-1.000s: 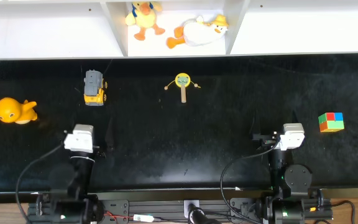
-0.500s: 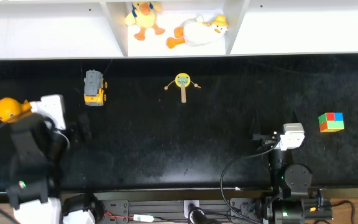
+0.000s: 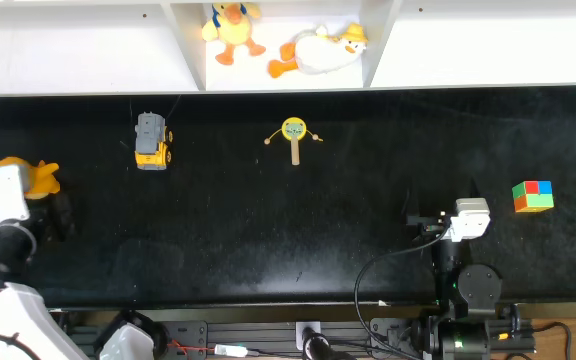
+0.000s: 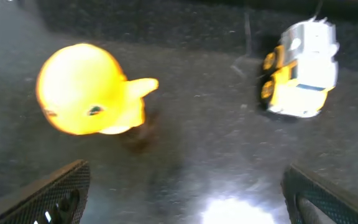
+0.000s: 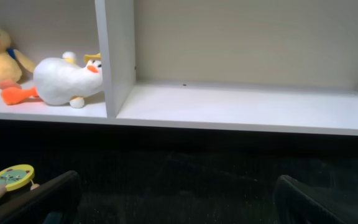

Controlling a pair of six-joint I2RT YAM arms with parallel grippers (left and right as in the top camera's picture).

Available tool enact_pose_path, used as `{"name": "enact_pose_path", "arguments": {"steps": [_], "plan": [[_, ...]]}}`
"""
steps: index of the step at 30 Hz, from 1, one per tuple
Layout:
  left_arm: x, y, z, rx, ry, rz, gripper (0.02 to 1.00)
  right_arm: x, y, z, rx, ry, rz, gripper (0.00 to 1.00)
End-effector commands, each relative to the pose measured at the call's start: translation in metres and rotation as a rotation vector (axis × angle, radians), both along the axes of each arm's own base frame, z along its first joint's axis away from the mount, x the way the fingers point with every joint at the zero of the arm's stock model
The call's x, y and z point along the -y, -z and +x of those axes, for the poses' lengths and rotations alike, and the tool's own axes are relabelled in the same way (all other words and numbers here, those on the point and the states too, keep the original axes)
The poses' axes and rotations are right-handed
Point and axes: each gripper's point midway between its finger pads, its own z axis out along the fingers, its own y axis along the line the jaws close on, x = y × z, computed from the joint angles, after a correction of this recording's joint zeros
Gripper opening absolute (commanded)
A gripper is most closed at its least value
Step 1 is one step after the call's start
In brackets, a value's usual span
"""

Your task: Store Toys

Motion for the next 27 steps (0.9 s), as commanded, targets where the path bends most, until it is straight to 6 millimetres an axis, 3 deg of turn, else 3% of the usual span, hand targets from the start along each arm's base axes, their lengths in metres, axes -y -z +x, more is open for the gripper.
{"name": "enact_pose_path", "arguments": {"steps": [1, 6, 12, 15, 19, 27], "plan": [[-0.015, -0.015, -0.002, -0.001, 0.166, 0.193, 0.996, -0.001, 0.004, 0.000, -0.002, -0.002, 0.008, 0.996], [-0.043, -0.012, -0.011, -0.060, 0.095, 0.225, 0.996, -0.001, 0.004, 0.000, -0.002, -0.002, 0.008, 0.993], [-0.066, 0.014, 0.001, -0.074, 0.090, 0.179, 0.996, -0.001, 0.004, 0.000, -0.002, -0.002, 0.008, 0.996], [-0.067, 0.023, 0.012, -0.045, 0.120, 0.139, 0.996, -0.001, 0.004, 0.000, -0.002, -0.002, 0.008, 0.993], [-0.065, 0.019, 0.025, 0.032, 0.163, 0.119, 0.996, -0.001, 0.004, 0.000, -0.002, -0.002, 0.008, 0.996], [-0.070, 0.038, 0.035, 0.025, 0.176, 0.080, 0.998, -0.001, 0.004, 0.000, -0.002, -0.002, 0.008, 0.996]]}}
